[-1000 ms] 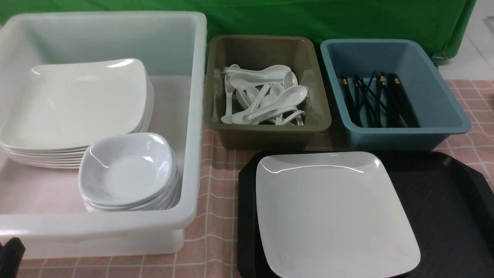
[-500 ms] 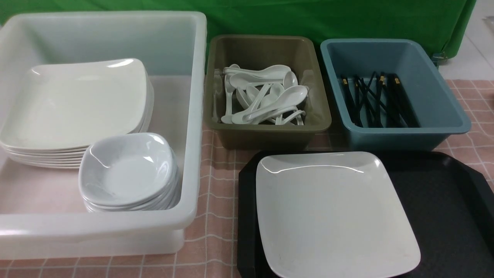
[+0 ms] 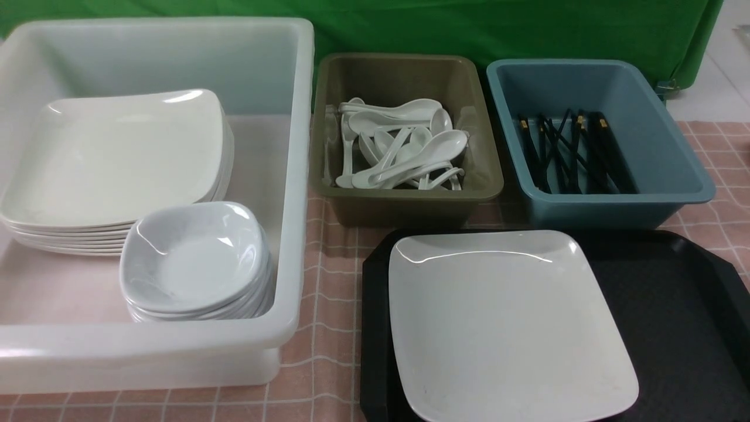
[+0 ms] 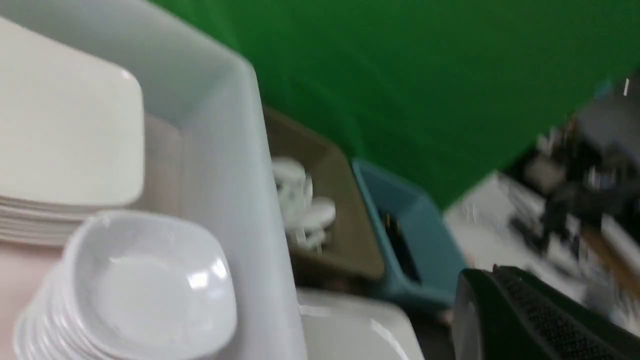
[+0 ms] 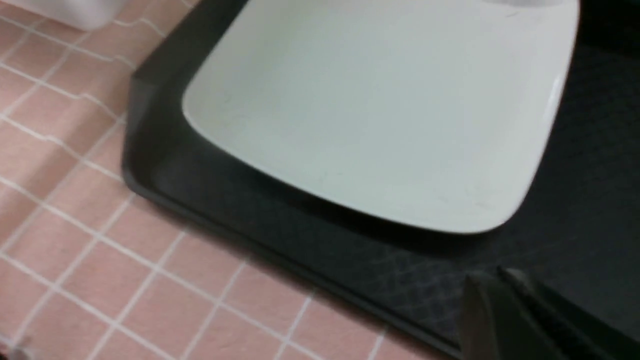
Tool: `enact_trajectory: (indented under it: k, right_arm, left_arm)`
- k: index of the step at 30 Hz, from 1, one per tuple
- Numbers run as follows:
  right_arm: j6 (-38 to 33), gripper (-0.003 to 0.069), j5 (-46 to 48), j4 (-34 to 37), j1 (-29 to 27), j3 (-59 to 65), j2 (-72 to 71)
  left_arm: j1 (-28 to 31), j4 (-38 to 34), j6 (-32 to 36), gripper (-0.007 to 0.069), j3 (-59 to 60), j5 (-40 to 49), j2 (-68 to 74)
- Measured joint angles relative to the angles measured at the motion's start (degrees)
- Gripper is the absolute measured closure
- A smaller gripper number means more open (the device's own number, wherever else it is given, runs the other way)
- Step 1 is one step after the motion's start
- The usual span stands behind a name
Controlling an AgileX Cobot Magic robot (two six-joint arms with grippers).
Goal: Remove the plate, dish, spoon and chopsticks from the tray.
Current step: Use the left arm to grab a plate from the dinner plate
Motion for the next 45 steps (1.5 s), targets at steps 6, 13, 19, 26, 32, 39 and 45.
enact_trajectory:
  k: [6, 13, 19, 26, 32, 39, 45]
  right_arm:
    - [-0.1, 0.0629, 1.9, -1.5, 0.0, 0.0, 0.0]
    - [-0.3, 0.0627, 3.0, -1.6, 0.0, 0.0, 0.0]
    - [-0.6, 0.0622, 3.0, -1.7, 0.0, 0.0, 0.0]
    - [-1.0, 0.0614, 4.3, -1.8, 0.0, 0.0, 0.0]
    - [-1.2, 0.0609, 4.3, -1.9, 0.0, 0.0, 0.0]
    - [-1.2, 0.0599, 4.3, -1.8, 0.0, 0.0, 0.0]
    - [-1.2, 0.0590, 4.3, -1.7, 0.0, 0.0, 0.0]
  left_arm:
    - [-1.1, -19.3, 20.3, 0.0630, -11.1, 20.7, 26.8]
    - [-19.7, -20.1, 17.7, 0.0627, -8.9, 13.4, 41.8]
    - [-39.6, -10.8, 1.7, 0.0592, -7.2, -4.8, 48.4]
    - [-53.3, 4.6, -30.8, 0.0496, 0.4, -21.6, 50.8]
    - [-55.6, 10.3, -44.0, 0.0370, 4.7, -29.2, 54.3]
    - [-55.6, 13.1, -49.9, 0.0176, 6.4, -40.7, 62.7]
    - [-55.6, 13.3, -50.1, 0.0145, 6.4, -45.3, 66.6]
